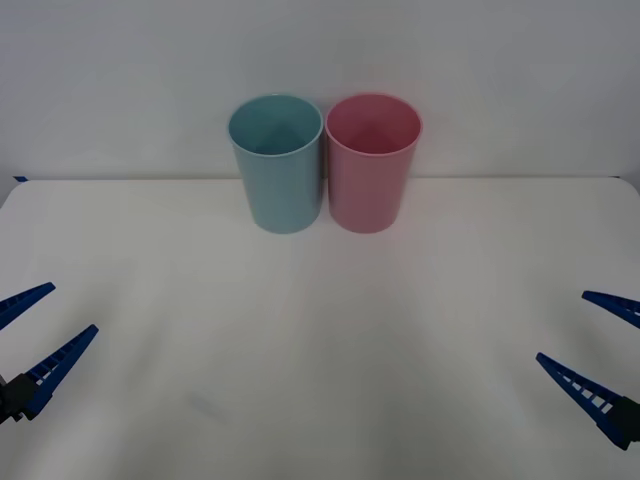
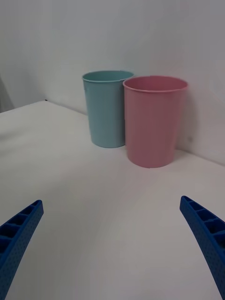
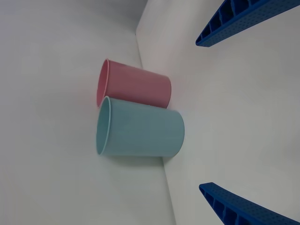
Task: Grasp the object on the table and drop it into the matching bin: aluminum can to the light blue bin, PET bottle to the pink bin.
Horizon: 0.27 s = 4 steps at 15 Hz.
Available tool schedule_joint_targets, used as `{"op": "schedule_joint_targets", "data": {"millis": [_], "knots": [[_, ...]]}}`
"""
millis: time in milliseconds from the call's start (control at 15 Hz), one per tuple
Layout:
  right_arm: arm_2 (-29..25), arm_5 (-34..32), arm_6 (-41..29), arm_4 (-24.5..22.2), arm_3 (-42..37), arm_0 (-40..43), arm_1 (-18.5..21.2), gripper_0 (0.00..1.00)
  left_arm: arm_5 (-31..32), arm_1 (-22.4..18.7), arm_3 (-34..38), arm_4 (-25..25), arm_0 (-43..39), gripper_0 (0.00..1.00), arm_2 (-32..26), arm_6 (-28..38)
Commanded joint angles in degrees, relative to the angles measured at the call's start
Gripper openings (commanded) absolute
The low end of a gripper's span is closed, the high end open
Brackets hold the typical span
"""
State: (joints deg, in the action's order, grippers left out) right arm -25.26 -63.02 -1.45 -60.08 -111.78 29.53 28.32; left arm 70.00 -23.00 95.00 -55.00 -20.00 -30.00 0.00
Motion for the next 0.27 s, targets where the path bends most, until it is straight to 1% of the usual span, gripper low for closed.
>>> {"op": "schedule_joint_targets", "data": {"millis": [67,267], "knots": [[0.12,0.00,-0.13,-0.04,-0.02,0.09,-0.72,1.00,0.00,0.00,0.00,0.00,0.00,1.00,0.00,0.00],[0.12,0.00,-0.13,-0.04,-0.02,0.09,-0.72,1.00,0.00,0.00,0.00,0.00,0.00,1.00,0.00,0.00]]}}
